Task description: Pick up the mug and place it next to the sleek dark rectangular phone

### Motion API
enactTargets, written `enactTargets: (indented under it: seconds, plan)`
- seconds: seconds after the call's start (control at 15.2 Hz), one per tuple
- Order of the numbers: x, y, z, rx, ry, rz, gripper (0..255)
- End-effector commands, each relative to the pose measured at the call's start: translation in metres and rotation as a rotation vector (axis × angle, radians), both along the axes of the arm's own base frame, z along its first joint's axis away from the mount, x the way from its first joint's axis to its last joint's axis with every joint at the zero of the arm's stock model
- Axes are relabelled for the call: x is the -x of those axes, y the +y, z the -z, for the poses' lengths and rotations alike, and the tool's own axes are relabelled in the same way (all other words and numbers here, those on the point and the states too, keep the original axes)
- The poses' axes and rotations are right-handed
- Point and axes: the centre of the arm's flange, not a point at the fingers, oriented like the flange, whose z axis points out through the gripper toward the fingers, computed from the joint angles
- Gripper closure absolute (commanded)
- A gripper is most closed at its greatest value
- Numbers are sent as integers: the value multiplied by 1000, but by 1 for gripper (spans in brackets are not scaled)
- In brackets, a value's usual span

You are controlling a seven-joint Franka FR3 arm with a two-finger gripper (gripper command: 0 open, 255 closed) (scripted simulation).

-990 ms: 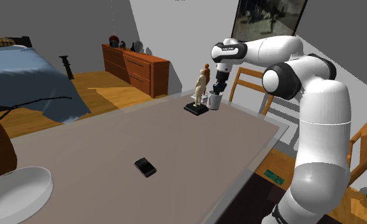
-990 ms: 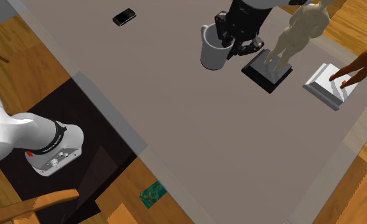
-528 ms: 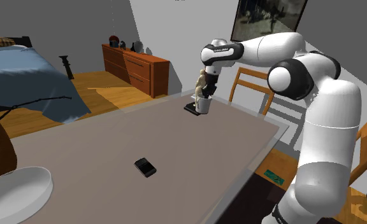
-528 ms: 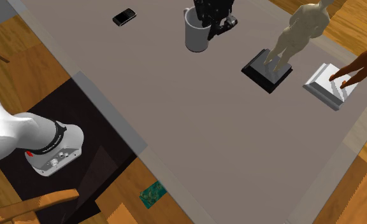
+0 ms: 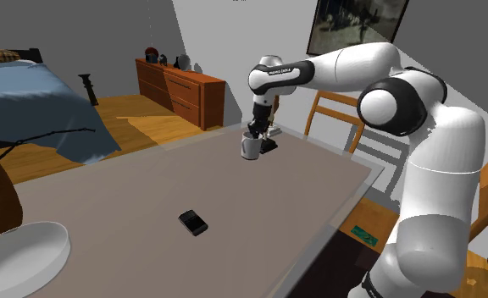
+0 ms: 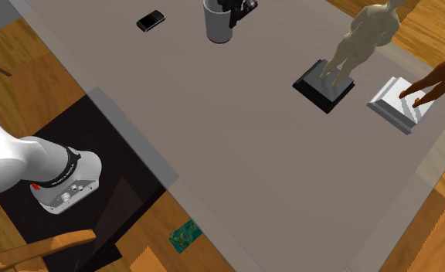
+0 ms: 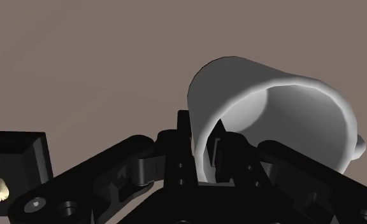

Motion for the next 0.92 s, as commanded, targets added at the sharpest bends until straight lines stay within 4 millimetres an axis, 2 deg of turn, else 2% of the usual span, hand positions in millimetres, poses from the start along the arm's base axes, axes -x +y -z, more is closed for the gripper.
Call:
enactTargets:
  seconds: [0.0, 0.86]
  plan:
    - [-6, 26, 2, 0, -1, 1, 255]
    - [-51, 190, 24, 0, -1, 1, 255]
